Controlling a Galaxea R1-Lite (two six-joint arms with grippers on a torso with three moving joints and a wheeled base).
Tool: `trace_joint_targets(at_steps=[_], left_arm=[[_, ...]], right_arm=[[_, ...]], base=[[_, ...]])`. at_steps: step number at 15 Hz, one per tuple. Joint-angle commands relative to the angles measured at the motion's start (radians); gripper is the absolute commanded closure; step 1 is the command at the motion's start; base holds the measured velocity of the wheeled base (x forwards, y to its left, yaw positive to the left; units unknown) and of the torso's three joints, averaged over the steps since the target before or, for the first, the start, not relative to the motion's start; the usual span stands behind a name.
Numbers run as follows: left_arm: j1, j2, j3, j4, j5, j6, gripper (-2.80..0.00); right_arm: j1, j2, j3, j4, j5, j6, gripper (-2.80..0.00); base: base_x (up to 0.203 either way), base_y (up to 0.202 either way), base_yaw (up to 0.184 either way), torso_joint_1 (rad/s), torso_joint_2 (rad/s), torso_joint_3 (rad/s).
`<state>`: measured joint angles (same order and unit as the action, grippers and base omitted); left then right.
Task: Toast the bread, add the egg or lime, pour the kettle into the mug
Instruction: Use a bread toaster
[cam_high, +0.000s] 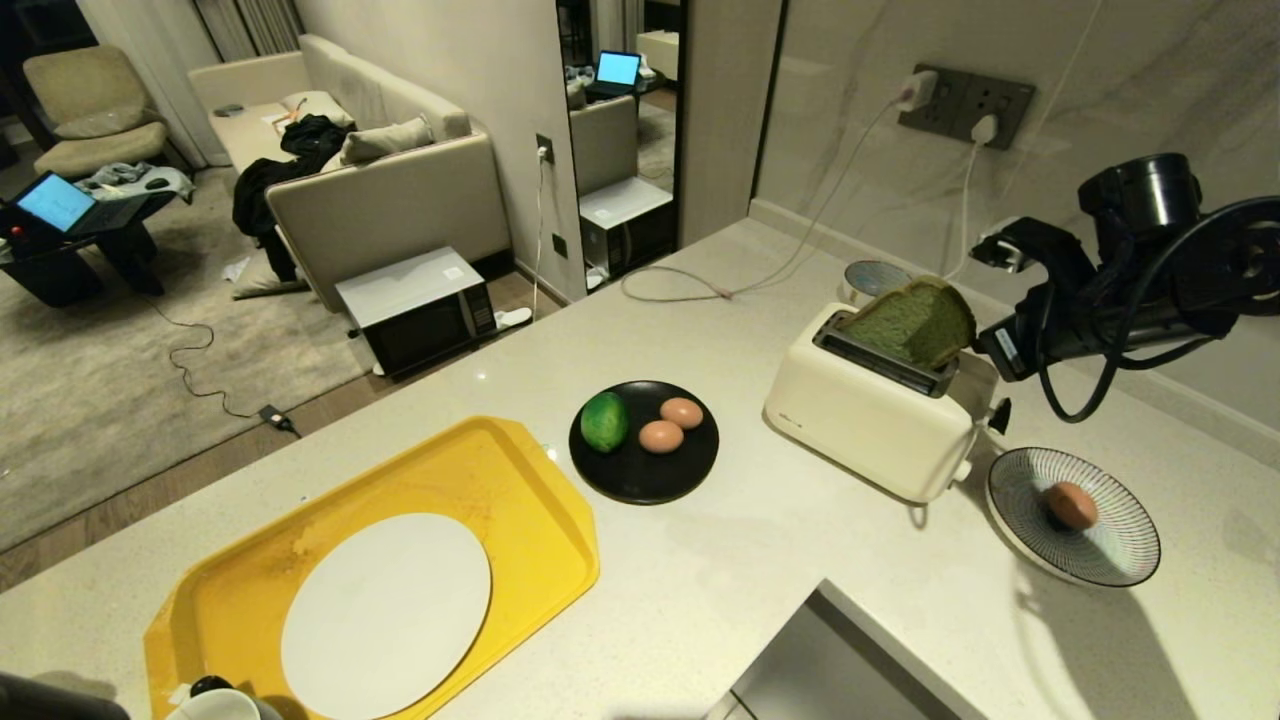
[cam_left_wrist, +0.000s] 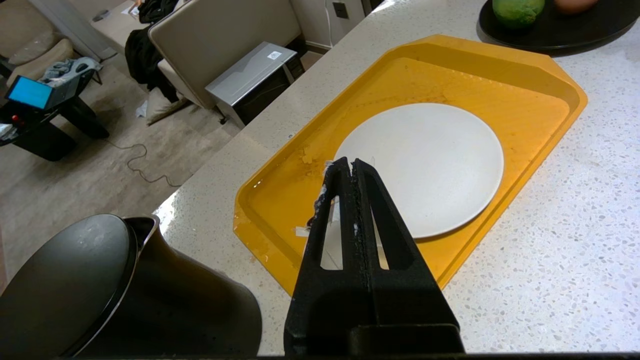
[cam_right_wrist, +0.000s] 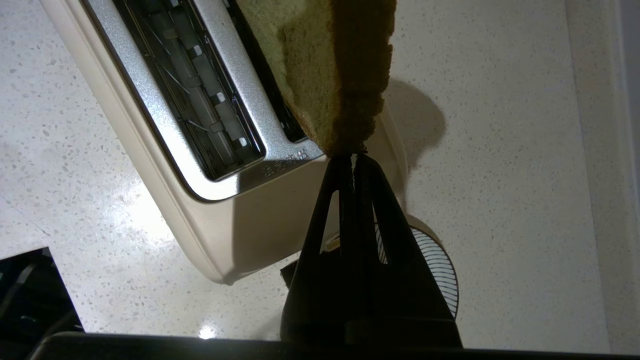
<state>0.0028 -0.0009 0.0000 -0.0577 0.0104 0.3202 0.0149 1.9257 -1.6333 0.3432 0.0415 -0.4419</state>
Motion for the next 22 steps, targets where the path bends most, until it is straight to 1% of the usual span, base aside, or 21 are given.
trace_joint_targets(at_steps=[1,4,11,14,20,22], left_arm=[[0.000,-0.001,0.000,-0.002,0.000,0.002,0.00],[0.000,-0.001,0.000,-0.001,0.000,0.002,0.00],[0.000,-0.001,0.000,-0.001,0.000,0.002,0.00],[0.000,-0.001,0.000,-0.001,0.000,0.002,0.00],[0.000,-0.001,0.000,-0.001,0.000,0.002,0.00],[0.000,-0.001,0.000,-0.001,0.000,0.002,0.00]], right_arm=[[0.005,0.004,-0.010,0.000,0.003,-0.004,0.00],[0.013,0.002,-0.012,0.002,0.004,-0.003,0.00],[0.006,-0.014,0.050,0.002,0.006,0.000,0.00],[-0.014,-0.017,0.063,0.000,0.006,-0.001,0.00],[-0.102,-0.034,0.145,0.000,0.006,-0.004,0.00],[-0.110,-0.034,0.161,0.000,0.008,-0.003,0.00]], base=[[0.000,0.000,0.000,0.000,0.00,0.000],[0.000,0.000,0.000,0.000,0.00,0.000],[0.000,0.000,0.000,0.000,0.00,0.000],[0.000,0.000,0.000,0.000,0.00,0.000],[0.000,0.000,0.000,0.000,0.00,0.000],[0.000,0.000,0.000,0.000,0.00,0.000]])
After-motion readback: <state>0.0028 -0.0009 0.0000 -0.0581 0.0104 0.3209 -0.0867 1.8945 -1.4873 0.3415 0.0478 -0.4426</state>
